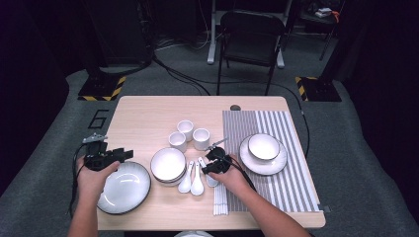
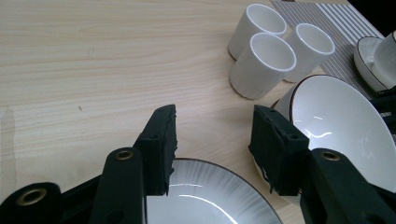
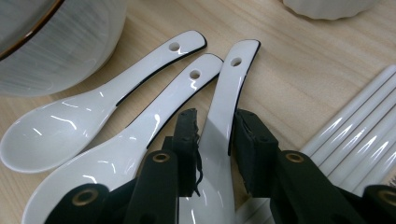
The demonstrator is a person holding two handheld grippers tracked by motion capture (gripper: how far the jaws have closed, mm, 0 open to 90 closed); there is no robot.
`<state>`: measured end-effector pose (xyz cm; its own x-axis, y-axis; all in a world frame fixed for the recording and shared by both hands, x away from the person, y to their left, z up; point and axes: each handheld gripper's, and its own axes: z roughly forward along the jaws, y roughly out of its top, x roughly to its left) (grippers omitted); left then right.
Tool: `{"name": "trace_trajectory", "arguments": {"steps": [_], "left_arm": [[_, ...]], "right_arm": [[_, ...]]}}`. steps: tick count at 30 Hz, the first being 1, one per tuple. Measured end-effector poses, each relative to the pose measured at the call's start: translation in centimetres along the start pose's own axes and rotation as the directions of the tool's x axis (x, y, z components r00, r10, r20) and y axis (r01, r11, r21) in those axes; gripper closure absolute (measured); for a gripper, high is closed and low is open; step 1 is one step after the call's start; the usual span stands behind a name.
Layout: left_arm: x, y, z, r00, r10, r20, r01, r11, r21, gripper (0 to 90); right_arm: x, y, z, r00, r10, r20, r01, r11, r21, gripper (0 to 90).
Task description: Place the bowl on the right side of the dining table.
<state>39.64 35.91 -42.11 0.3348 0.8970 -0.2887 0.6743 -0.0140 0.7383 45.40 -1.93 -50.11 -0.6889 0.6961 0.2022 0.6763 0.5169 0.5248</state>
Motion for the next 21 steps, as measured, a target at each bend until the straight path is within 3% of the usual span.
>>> {"name": "trace_trajectory", "arguments": {"steps": [15,21], "left_arm": [[0.01,-0.01,0.01,1.0000,0.001,-0.002,-0.001,1.0000,0.001,50.8],[0.02,0.00,-0.01,1.0000,0.000,-0.004,0.000,1.0000,0.003,50.8]], "right_arm": [[-0.18,0.21,-0.07,0.9998,0.015,-0.013,-0.015,1.000,-0.006,84.7],[-0.27,0.25,-0.14,0.9999,0.013,-0.010,-0.013,1.000,-0.007,85.0]]}}
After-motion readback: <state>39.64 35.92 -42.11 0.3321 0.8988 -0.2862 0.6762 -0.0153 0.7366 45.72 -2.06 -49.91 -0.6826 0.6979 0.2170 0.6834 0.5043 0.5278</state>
